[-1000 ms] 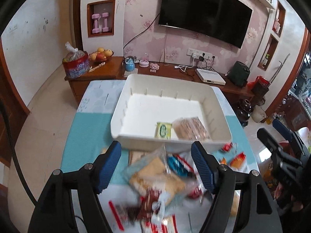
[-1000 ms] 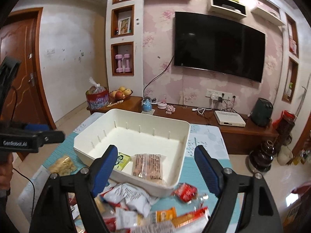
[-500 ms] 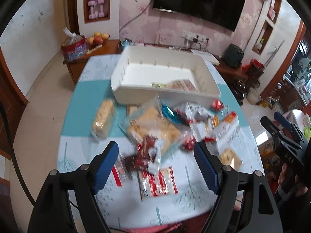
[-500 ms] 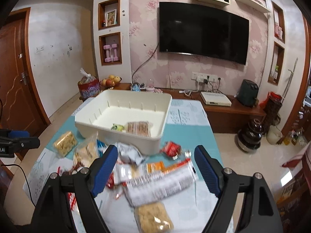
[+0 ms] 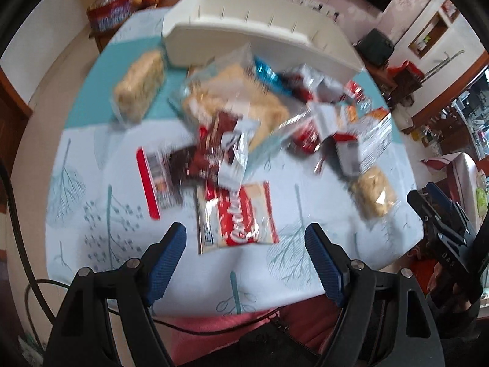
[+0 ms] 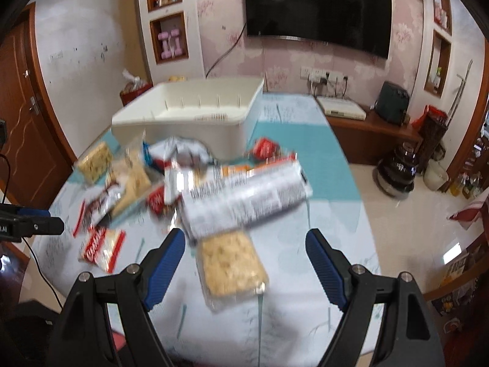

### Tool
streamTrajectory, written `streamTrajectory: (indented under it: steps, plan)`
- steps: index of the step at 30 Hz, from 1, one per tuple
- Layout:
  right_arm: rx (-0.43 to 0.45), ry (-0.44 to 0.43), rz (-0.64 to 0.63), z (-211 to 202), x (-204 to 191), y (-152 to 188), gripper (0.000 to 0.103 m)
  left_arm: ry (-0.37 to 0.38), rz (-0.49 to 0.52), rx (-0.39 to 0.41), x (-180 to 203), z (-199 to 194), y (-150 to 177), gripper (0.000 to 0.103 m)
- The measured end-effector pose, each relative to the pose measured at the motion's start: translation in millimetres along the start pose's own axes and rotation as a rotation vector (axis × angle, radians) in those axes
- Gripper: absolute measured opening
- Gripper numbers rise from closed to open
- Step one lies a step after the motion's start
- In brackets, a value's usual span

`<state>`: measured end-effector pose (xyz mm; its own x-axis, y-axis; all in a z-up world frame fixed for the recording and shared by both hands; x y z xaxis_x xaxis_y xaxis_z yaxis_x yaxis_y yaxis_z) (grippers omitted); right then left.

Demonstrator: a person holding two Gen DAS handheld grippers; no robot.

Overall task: Organize snacks
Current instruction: 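Move both tools back over the snack pile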

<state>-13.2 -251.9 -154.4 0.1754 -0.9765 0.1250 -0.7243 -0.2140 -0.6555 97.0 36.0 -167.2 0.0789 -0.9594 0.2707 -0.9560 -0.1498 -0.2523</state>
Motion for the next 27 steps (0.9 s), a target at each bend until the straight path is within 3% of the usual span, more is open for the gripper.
streamTrajectory:
  steps: [11, 20, 27]
  plan:
    - [-0.070, -0.037, -0.082, 32.2, -22.7, 37.9, 0.082, -0.072, -0.038, -0.134, -1.6, 53.4, 5.5, 0.082]
    - [-0.089, -0.033, -0.148, 52.0, -21.8, 34.8, 0.082, -0.114, -0.073, -0.180, 2.8, 86.6, -6.6, 0.086]
    - [-0.114, -0.047, -0.155, 68.3, -20.4, 33.0, 0.082, -0.154, -0.058, -0.157, 14.1, 98.5, -22.4, 0.087]
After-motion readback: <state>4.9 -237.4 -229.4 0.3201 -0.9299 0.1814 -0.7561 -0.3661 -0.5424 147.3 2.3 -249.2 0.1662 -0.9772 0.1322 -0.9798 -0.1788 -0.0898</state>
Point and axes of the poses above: each gripper's, at about its wrist camera, not at the fingertips, and z roughly the way its jaws point, x to its right, y to its underside, the point moved 3 cm from there along z, roughly the way its jaws point, and after that the axes turned 13 degrees about -z, right-handed, at the moved point
